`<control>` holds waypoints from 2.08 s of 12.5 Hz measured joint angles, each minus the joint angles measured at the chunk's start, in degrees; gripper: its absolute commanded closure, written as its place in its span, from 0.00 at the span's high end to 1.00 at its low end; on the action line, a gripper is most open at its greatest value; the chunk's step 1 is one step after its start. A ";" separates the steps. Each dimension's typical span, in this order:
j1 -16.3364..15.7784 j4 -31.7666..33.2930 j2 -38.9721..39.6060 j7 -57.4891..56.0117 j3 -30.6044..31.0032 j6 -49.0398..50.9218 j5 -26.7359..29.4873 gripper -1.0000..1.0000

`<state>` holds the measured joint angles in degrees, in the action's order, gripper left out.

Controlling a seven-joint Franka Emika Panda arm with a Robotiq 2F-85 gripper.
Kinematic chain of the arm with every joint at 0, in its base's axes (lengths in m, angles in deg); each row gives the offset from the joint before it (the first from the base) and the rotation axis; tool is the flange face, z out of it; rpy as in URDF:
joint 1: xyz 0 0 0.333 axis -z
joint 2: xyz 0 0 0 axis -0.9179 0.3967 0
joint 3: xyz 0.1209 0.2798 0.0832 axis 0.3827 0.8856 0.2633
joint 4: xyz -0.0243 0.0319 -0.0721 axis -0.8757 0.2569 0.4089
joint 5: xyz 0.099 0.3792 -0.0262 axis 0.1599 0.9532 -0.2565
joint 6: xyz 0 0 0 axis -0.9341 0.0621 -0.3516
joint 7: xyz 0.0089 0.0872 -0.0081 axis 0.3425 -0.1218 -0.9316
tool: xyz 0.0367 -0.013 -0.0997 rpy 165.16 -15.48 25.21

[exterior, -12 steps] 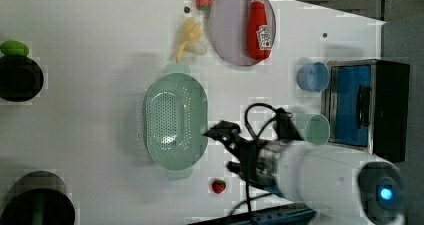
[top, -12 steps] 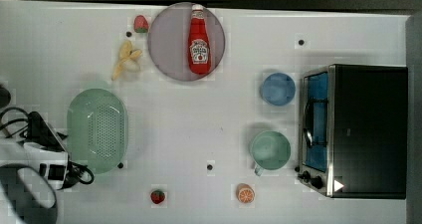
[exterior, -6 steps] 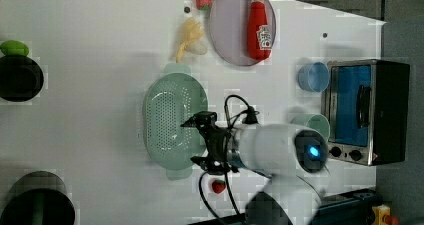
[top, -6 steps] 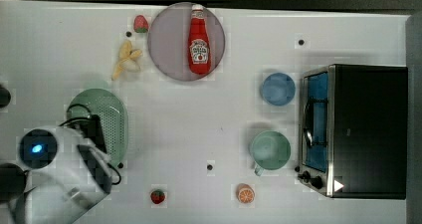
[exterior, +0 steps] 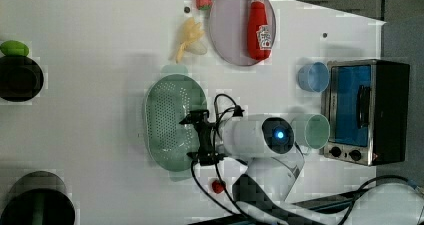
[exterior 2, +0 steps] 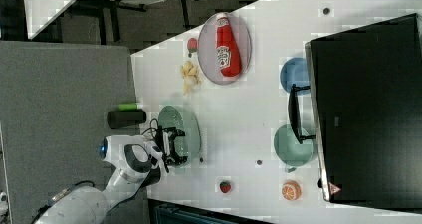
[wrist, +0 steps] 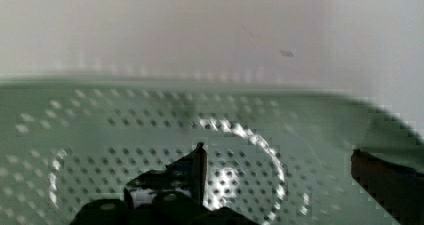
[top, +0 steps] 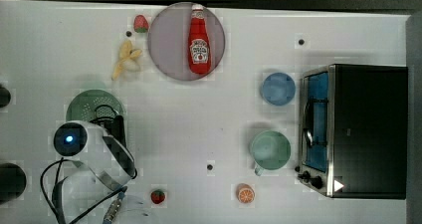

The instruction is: Drag strainer left to right.

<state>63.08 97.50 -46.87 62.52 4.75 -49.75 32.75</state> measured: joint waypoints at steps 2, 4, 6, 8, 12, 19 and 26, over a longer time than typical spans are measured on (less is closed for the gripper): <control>-0.40 -0.56 0.00 0.06 -1.75 -2.35 0.83 1.00; -0.77 -1.23 0.06 0.28 -2.67 -3.53 0.89 1.00; -1.21 -1.23 -0.08 0.34 -3.86 -4.25 -0.64 1.00; -1.04 -1.01 0.66 1.62 -4.22 -5.32 -1.45 1.00; 0.56 0.22 -0.15 1.79 -4.95 -5.88 -0.97 1.00; 6.25 8.06 -3.99 -0.67 -7.22 -6.27 -0.03 1.00; 13.10 10.18 -6.63 -11.30 -10.20 -6.10 -0.50 1.00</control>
<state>76.18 107.69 -53.50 51.22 -5.45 -55.85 32.26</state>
